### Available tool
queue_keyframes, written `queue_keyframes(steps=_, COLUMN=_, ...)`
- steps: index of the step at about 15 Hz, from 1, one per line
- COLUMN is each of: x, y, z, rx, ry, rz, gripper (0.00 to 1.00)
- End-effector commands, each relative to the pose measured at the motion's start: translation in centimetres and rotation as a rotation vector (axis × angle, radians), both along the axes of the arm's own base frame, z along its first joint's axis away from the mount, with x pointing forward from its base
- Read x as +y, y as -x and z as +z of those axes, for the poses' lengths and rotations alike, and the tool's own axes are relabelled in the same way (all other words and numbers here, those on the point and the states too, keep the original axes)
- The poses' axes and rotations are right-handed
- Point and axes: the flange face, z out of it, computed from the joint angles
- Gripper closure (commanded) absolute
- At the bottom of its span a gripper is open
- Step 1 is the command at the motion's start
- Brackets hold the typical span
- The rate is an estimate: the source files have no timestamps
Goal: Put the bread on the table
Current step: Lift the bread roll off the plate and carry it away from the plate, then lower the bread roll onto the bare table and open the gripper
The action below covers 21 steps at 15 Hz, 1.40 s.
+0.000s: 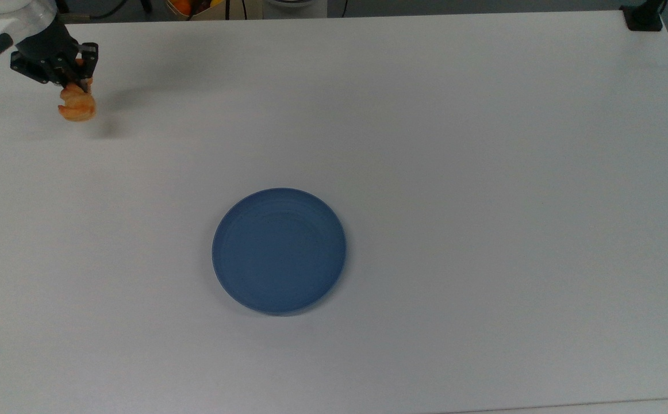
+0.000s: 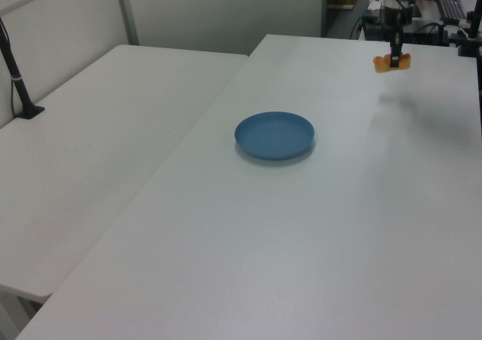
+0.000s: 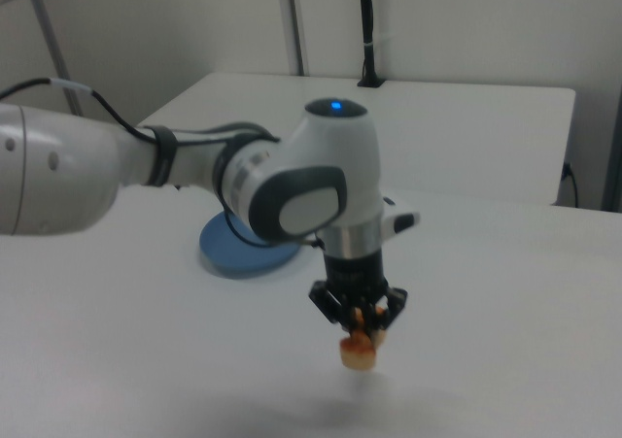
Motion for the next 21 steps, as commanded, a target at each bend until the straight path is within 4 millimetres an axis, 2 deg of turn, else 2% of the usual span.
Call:
queue_keyframes(steps=1, x=-2.2, y=1.0, z=-3.2, rx=-0.037, ry=0.027, rz=0.041, gripper=0.81)
queue_keyframes(steps=5, x=-3.2, y=2.1, z=-6.9, rx=-0.058, ry=0.047, rz=0.071, gripper=0.8)
queue_keyframes(steps=8, x=-2.9, y=2.7, z=-9.1, rx=-0.097, ry=0.072, rz=0.075, gripper=0.79)
queue_keyframes(steps=9, x=-2.8, y=2.8, z=-9.5, rx=-0.096, ry=0.071, rz=0.075, gripper=0.76)
queue_keyframes(steps=10, x=-2.9, y=2.9, z=-9.5, rx=-0.092, ry=0.068, rz=0.072, gripper=0.68)
queue_keyframes(steps=11, x=-2.9, y=2.9, z=-9.4, rx=-0.092, ry=0.062, rz=0.06, gripper=0.37)
queue_keyframes(steps=12, x=-2.9, y=2.9, z=-9.3, rx=-0.092, ry=0.061, rz=0.054, gripper=0.11)
queue_keyframes(steps=13, x=-2.9, y=2.9, z=-9.2, rx=-0.094, ry=0.062, rz=0.052, gripper=0.0)
queue_keyframes(steps=19, x=-2.7, y=3.0, z=-8.3, rx=-0.082, ry=0.045, rz=0.023, gripper=0.0)
queue_keyframes(steps=21, x=-2.7, y=3.1, z=-7.1, rx=-0.09, ry=0.043, rz=-0.009, gripper=0.0)
